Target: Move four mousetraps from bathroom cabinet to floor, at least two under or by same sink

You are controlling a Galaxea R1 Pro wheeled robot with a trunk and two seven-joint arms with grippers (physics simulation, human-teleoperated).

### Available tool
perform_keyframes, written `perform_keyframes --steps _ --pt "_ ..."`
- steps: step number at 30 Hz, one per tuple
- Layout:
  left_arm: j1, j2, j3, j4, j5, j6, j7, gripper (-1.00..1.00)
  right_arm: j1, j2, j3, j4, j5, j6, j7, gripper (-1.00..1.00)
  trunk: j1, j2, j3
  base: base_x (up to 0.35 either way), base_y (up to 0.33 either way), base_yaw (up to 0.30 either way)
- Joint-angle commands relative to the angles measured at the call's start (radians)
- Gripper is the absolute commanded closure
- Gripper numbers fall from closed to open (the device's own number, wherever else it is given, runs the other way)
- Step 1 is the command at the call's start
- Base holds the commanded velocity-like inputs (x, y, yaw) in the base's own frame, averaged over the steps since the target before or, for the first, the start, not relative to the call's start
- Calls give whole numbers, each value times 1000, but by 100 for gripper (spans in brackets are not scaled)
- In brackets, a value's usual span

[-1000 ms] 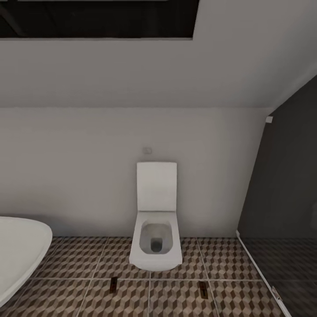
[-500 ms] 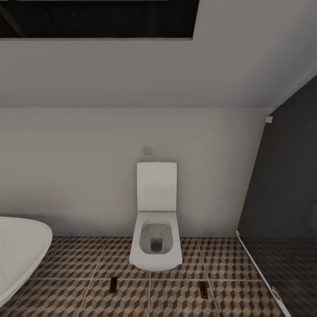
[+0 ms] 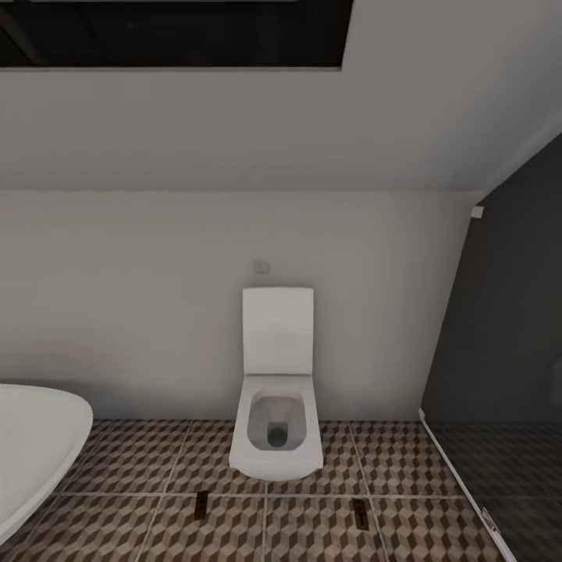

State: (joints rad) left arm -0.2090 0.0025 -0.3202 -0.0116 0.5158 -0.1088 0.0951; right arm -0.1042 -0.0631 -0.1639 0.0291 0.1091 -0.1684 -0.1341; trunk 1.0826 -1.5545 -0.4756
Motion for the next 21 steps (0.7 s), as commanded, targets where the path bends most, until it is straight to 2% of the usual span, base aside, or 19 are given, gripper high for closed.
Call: perform_keyframes --steps 1,21 --pt "0 0 -8 -1 7 -2 3 -100 -1 0 -9 3 11 -6 -3 -100 0 -1 -1 0 0 0" --pt "0 -1 -7 -2 8 -2 3 -100 -2 22 -9 -1 10 -5 -4 -100 0 -1 -1 0 0 0"
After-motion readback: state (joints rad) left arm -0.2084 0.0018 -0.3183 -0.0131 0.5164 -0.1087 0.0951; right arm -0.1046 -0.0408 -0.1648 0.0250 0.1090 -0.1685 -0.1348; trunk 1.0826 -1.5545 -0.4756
